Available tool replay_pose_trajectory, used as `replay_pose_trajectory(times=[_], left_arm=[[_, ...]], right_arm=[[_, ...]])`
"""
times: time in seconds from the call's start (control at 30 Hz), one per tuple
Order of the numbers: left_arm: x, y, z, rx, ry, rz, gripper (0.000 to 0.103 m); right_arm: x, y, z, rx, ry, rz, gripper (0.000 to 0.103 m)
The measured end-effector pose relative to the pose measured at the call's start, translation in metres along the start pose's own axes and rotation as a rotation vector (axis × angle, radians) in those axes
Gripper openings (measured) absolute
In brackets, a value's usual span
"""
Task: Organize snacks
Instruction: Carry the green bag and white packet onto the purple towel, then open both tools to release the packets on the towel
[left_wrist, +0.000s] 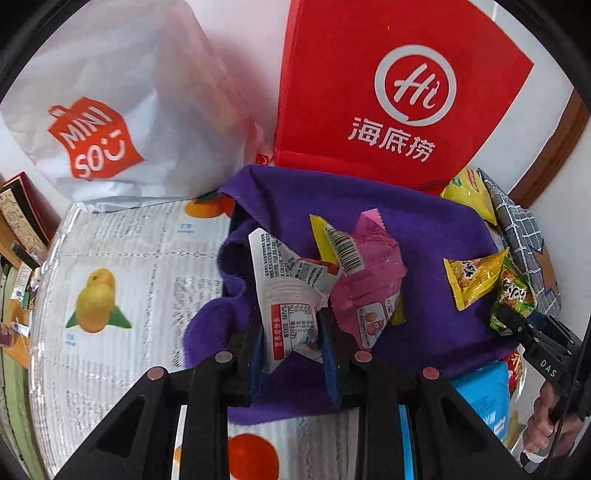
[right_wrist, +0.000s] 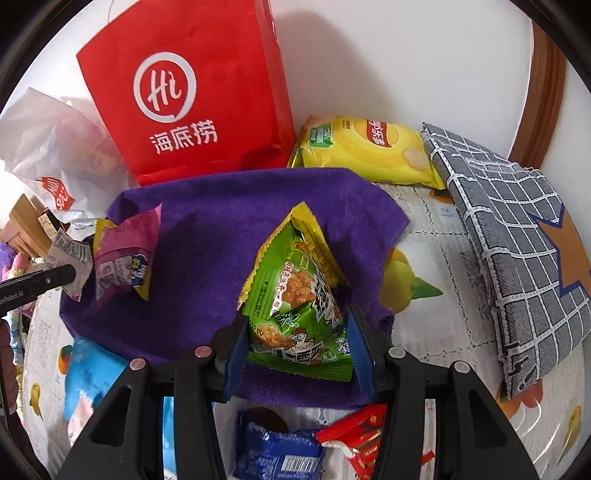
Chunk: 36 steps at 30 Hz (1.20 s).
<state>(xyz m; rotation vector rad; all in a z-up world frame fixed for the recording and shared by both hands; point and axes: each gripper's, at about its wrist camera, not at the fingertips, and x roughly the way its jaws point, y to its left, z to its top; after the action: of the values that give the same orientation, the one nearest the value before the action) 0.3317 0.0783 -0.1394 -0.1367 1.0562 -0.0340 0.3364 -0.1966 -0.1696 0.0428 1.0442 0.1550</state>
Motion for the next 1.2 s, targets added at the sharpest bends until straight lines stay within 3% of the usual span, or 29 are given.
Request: replay_pose_trajectory(times=[0.37, 0.6, 0.7, 0.77, 0.83, 0.9, 1.03, 1.2], left_arm=[[0.017, -0.014, 0.009, 0.019, 0.012, -0.049, 0.027], [0.025, -0.011, 0.003, 0.012, 0.069, -0.080, 0.029], [0.024, -0.012, 0.002, 0.023, 0.082, -0.085, 0.032], [0.021, -0.011, 0.000, 0.021, 0.090, -0.084, 0.038], [0.016, -0.011, -0.001, 0.022, 0.083, -0.076, 0.054], [0.009, -0.010, -0.003, 0.025, 0.065, -0.058, 0.062], [-0.007, -0.009, -0.006, 0.027, 0.045, -0.047, 0.067], [-0.021, -0.014, -0.010, 0.036, 0.025, -0.051, 0.068]], right_arm=[[0.015, 0.005, 0.009, -0.029, 0.015, 0.010, 0.049], [0.015, 0.004, 0.006, -0.032, 0.035, 0.031, 0.051], [0.007, 0.001, 0.004, -0.020, 0.026, 0.053, 0.060], [-0.002, 0.000, 0.002, -0.013, 0.019, 0.063, 0.067], [-0.010, -0.003, 0.002, -0.008, 0.006, 0.053, 0.069], [-0.022, -0.009, -0.001, 0.006, -0.017, 0.021, 0.069], [-0.039, -0.024, -0.011, 0.020, -0.052, -0.007, 0.069], [-0.046, -0.043, -0.032, 0.045, -0.032, -0.028, 0.068]])
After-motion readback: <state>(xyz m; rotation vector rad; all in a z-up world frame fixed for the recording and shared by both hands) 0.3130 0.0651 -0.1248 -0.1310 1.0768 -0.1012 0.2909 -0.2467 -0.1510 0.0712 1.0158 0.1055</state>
